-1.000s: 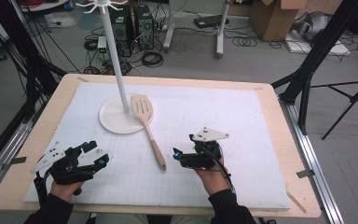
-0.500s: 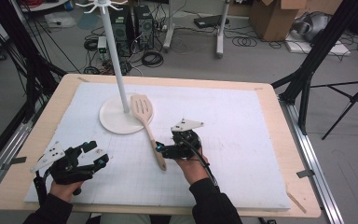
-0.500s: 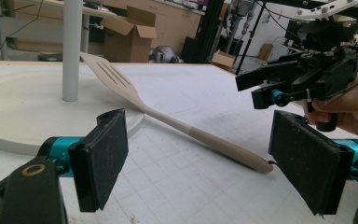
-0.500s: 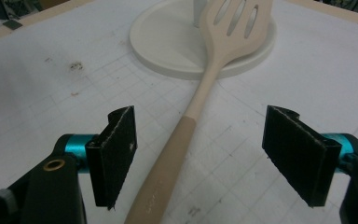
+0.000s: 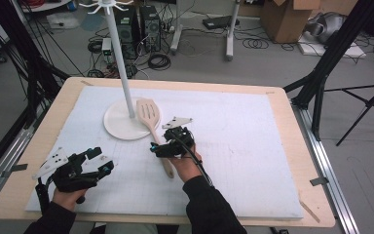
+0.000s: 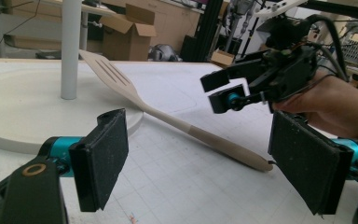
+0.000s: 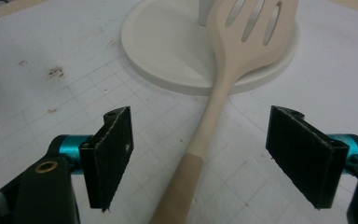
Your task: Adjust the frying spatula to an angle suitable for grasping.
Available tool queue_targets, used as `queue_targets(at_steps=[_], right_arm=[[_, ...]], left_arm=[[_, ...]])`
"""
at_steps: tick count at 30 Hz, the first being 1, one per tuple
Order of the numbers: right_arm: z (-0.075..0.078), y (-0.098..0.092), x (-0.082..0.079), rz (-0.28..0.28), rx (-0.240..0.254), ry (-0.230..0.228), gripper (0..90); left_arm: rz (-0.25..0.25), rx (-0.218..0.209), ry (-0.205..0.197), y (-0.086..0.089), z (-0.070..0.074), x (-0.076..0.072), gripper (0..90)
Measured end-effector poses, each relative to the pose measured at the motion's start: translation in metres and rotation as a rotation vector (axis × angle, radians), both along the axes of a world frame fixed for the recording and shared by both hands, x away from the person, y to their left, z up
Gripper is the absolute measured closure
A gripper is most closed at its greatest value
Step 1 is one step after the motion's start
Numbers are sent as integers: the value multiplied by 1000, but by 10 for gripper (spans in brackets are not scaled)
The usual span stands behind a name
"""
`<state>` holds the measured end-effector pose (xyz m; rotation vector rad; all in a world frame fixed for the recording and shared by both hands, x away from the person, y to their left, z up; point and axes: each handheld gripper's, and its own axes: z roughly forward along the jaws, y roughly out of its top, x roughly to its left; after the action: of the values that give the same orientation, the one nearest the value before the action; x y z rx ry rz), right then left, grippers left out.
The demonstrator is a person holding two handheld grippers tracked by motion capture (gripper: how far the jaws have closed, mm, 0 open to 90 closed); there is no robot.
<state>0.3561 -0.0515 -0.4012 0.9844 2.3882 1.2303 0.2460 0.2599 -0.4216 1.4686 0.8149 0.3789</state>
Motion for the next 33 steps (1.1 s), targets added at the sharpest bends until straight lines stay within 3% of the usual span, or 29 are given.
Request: queue_targets(at_steps=[12, 28, 33], right_arm=[[-11, 15, 22, -9, -6, 58, 298], [-26, 25, 35, -14, -36, 120, 403], [-33, 29, 43, -26, -57, 155, 528]], left_arm=[[-4, -1, 1, 0, 0, 0, 210], [-10, -4, 11, 0, -1, 3, 212], [-11, -5, 13, 0, -1, 3, 213]])
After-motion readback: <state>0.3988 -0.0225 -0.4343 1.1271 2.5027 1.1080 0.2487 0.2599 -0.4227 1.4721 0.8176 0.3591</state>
